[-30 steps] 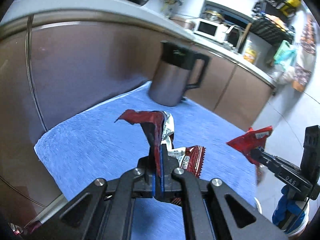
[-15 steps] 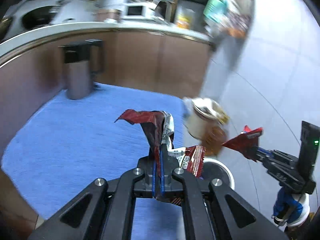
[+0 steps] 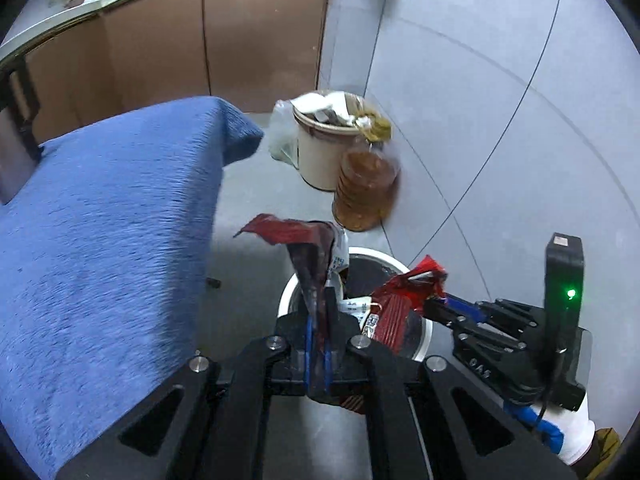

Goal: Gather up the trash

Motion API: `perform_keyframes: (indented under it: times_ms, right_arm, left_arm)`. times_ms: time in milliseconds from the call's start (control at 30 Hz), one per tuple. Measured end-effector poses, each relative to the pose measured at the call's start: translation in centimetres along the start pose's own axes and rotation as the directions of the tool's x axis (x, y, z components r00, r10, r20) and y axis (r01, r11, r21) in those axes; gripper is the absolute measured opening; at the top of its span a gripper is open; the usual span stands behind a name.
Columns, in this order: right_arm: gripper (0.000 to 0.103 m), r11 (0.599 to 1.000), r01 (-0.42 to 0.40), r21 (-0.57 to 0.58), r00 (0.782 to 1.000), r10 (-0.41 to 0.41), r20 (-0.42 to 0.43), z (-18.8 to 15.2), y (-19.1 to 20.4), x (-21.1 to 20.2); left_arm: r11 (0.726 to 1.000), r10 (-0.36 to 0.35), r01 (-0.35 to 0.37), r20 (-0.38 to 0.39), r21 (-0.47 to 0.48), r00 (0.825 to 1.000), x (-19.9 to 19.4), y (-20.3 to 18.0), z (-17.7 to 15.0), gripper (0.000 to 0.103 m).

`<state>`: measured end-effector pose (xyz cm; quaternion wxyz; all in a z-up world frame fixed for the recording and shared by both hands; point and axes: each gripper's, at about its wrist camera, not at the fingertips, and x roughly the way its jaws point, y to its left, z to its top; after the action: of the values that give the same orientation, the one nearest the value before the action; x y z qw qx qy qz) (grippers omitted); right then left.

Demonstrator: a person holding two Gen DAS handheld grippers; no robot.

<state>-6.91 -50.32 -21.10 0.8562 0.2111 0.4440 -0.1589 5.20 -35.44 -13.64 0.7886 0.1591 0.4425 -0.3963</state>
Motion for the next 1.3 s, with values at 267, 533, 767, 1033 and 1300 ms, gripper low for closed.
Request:
perform_keyframes:
  times_ms: [267, 533, 767, 1033, 1300]
  right_arm:
    - [0.027, 0.999, 0.03, 0.035, 0.996, -0.027, -0.084, -1.0, -1.6, 4.7]
    - [0.038, 0.996, 0.07, 0.061, 0.989, -0.061, -0.137, -1.4, -2.9, 6.6]
    - [0.038, 0.992, 0.083, 0.098, 0.99, -0.07, -0.125, -1.4, -2.9, 5.7]
    - [0.041, 0.995, 0.09, 0.047, 0.996, -0.09, -0.014, 0.3, 0.5, 2.3]
    - [0.047, 0.997, 0.056, -0.053, 0.992, -0.049, 0.115, 1.9, 6.1, -3.2]
  left_arm:
    - [0.998, -0.056, 0.056, -0.057, 0.002, 0.997, 3.7, -0.9, 0.9, 0.007]
    - [0.993, -0.116, 0.114, -0.058, -0.032, 0.992, 4.8, -0.2, 1.0, 0.048]
    - [0.998, -0.055, 0.056, 0.026, -0.034, 0.998, 1.6, 1.3, 0.7, 0.048]
    - [0.992, 0.112, -0.099, 0.158, -0.084, 0.981, -5.2, 4.2, -1.1, 0.048]
    - [0.953, 0.282, -0.244, 0.229, -0.181, 0.932, -11.1, 7.1, -4.0, 0.048]
